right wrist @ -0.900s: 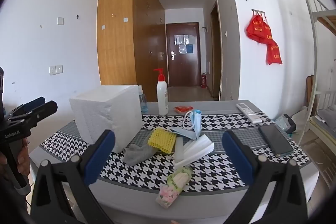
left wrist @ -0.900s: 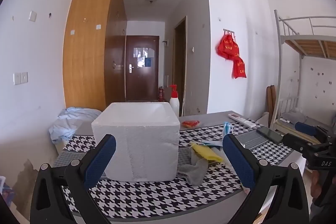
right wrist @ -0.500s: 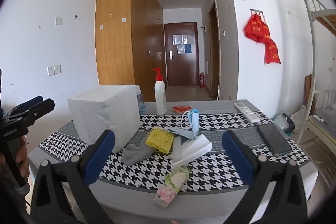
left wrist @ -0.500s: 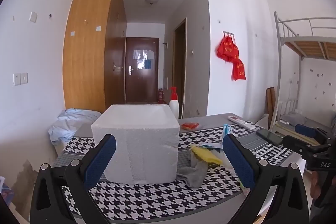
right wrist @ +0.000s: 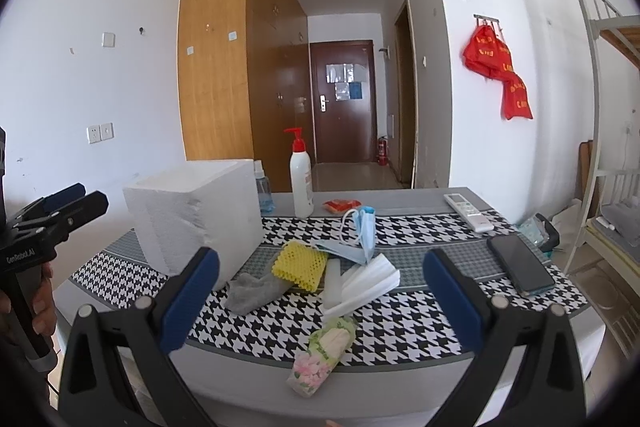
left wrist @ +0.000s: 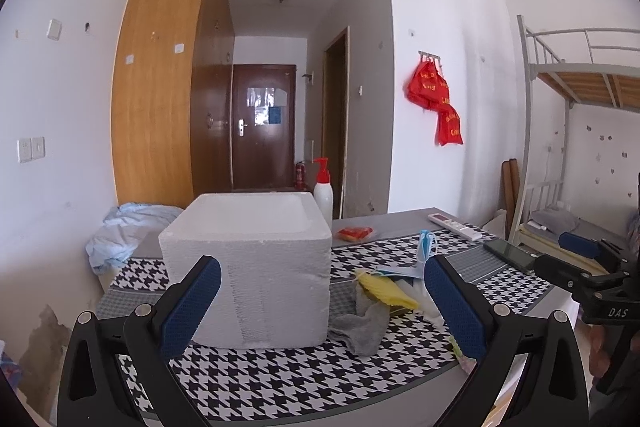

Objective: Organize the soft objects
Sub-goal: 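Move the left tool toward the grey sock beside the foam box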

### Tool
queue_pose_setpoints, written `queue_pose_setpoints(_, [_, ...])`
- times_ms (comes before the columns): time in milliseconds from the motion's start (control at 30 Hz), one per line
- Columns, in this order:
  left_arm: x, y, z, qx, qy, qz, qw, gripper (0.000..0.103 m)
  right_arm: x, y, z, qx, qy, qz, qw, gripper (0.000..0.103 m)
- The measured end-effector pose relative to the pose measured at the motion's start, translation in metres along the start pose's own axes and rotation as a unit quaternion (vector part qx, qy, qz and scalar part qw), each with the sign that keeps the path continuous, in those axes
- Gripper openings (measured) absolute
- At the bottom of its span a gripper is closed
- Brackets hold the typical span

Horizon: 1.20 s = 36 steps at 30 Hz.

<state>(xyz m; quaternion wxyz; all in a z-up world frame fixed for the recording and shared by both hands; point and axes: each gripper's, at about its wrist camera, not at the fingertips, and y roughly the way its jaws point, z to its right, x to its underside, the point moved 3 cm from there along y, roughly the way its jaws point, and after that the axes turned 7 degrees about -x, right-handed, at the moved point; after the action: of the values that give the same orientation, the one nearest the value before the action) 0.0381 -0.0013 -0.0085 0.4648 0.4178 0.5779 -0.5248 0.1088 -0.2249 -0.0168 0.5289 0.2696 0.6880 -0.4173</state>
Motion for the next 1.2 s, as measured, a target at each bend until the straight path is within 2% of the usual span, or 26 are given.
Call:
queue_pose_setpoints(100, [0.000, 0.003, 0.001, 0.003, 0.003, 0.008, 1.0000, 0.102, 0.001, 0.001, 0.001, 0.000, 0.000, 0.000, 1.000, 0.103])
queue_pose_setpoints(333, [-0.001, 0.010, 0.006, 0.004, 0.035, 0.000, 0.9994, 0.102, 0.002, 0.006, 0.003, 0.003, 0.001, -0.007, 1.000, 0.103])
queue_pose_setpoints(533, [0.005, 0.027, 0.016, 0.021, 0.025, -0.013, 0.9994, 0.102, 0.007, 0.015, 0.009, 0.008, 0.006, -0.023, 1.000, 0.103])
queue_pose_setpoints(767, [0.022, 0.050, 0.029, 0.042, 0.029, -0.079, 0.9956, 0.102, 0.020, 0.033, 0.019, 0.017, 0.015, -0.056, 0.998, 0.103])
queue_pose_setpoints(900, [0.029, 0.061, 0.038, 0.050, 0.037, -0.102, 0.9928, 0.102, 0.028, 0.039, 0.025, 0.021, 0.019, -0.070, 0.997, 0.103])
queue_pose_setpoints(1067, [0.034, 0.075, 0.045, 0.063, 0.041, -0.129, 0.9888, 0.102, 0.037, 0.046, 0.031, 0.028, 0.024, -0.088, 0.995, 0.103])
queue_pose_setpoints(1200, [0.041, 0.085, 0.051, 0.070, 0.046, -0.132, 0.9877, 0.102, 0.044, 0.049, 0.039, 0.035, 0.028, -0.103, 0.994, 0.103])
